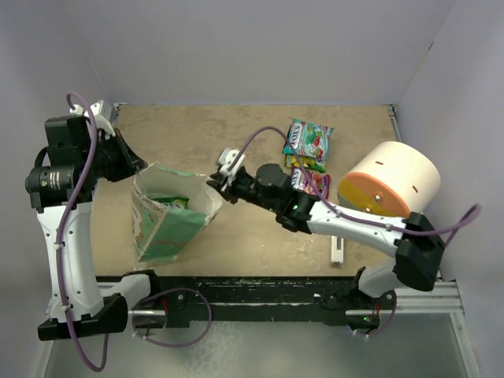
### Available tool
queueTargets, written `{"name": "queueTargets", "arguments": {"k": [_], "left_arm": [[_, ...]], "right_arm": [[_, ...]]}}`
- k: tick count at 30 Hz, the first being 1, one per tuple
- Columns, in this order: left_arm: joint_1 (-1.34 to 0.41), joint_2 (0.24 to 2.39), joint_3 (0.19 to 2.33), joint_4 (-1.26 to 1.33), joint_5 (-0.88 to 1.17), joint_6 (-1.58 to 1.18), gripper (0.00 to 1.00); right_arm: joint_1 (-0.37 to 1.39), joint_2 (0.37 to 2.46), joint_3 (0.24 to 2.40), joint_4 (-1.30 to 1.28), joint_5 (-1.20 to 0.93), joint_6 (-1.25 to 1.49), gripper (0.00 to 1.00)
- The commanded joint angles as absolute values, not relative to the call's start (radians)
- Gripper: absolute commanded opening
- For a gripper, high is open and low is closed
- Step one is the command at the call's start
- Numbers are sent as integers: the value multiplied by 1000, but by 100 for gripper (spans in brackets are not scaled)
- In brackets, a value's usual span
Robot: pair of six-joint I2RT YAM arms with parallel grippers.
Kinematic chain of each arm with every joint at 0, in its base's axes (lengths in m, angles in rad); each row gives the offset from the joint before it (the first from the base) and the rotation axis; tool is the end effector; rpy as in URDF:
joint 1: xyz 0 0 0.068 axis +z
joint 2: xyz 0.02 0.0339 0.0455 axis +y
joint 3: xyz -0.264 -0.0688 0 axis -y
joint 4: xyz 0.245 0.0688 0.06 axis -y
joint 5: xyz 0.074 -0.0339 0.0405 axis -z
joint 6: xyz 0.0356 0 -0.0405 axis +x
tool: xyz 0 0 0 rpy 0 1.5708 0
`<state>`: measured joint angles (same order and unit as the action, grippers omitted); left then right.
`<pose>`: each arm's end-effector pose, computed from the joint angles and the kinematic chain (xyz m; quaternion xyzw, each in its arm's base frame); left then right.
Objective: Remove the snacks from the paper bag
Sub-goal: Adjust the paper bag at the center of the board.
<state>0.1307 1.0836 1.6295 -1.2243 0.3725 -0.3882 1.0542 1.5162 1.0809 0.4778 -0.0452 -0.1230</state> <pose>0.1584 0.0078 0.4580 -0.1502 0.8773 -0.2201 0.3991 0.1777 0.3160 0.3329 -0.3976 0.5663 0.3380 0.6379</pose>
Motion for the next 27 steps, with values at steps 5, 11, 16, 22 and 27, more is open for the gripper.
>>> {"name": "queueTargets", "arguments": {"k": [5,11,16,22,27], "left_arm": [[112,1166,1845,-1216,113,-185,0],[24,1200,1915,-1219,-42,-101,0],[-105,1213,1959,-1205,-199,24,0],[-158,1250,1891,-1150,124,-12,0],[-193,1175,1527,-848,507,-336,0]], "right_arm": [[974,1312,1089,244,52,123,32],[955,1207,1045,173,91,162,34],[953,1115,1016,123,119,192,36],[953,1002,919,75,151,202,37],[953,948,847,88,132,209,39]]}}
